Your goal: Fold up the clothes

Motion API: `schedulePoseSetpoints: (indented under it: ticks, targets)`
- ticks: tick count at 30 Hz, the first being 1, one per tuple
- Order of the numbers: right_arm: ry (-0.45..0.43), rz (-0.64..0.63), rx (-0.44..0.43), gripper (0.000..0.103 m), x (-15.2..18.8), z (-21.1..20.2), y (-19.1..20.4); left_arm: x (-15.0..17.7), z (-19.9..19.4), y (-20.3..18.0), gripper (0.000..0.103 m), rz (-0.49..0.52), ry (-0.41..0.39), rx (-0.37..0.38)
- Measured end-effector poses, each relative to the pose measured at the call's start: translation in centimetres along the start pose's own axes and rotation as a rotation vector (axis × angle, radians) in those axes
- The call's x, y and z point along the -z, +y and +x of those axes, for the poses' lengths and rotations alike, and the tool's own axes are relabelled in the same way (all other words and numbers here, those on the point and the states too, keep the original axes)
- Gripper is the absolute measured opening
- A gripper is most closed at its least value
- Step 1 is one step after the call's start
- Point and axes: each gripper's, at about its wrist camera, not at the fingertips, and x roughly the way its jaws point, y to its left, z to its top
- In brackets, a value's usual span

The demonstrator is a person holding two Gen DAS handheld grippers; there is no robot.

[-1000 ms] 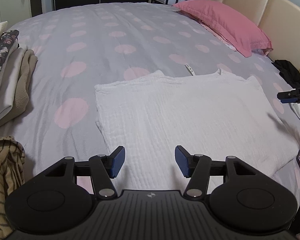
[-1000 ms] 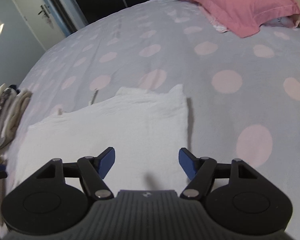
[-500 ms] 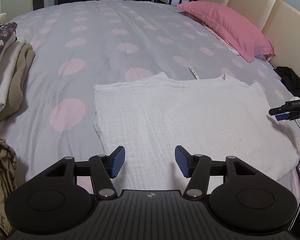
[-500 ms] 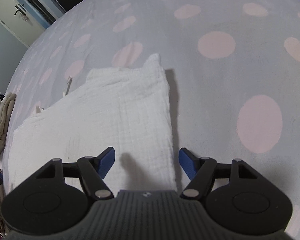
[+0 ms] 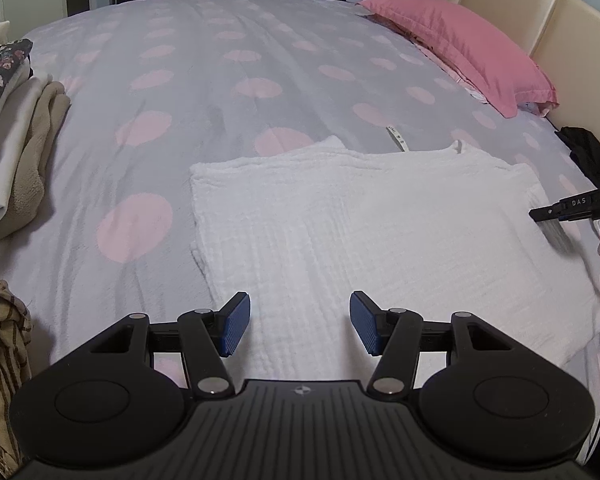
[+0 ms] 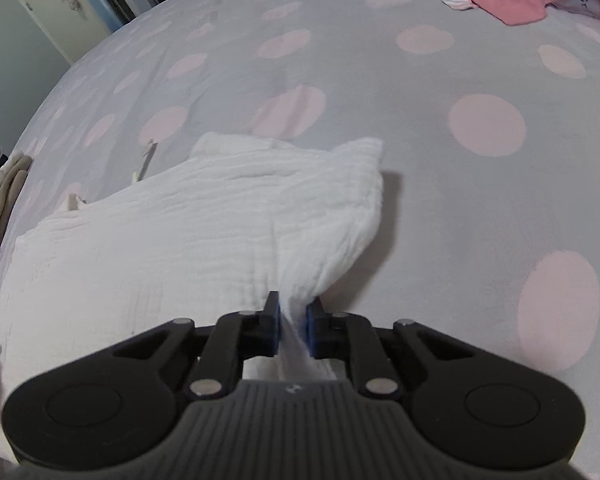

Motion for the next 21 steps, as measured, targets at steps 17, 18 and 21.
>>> schedulePoseSetpoints:
  ticks: [17,18,21]
  targets:
    - [-0.044,-0.017,-0.035,0.011,0.4,-5.8,6.4,-0.8,-2.7,0.8,0.053,-0.069,-0.085,0.057]
    - [-0.041,-0.016,-0.037,0.011,0.4,-6.0,7.2,-0.9,-3.0,0.9,0.053,-0.079,-0.094,0.069]
    - [-0.028,-0.026,-0.049,0.011,0.4,-6.3,10.1,-1.2,-4.0,0.9,0.053,-0.066,-0.126,0.07]
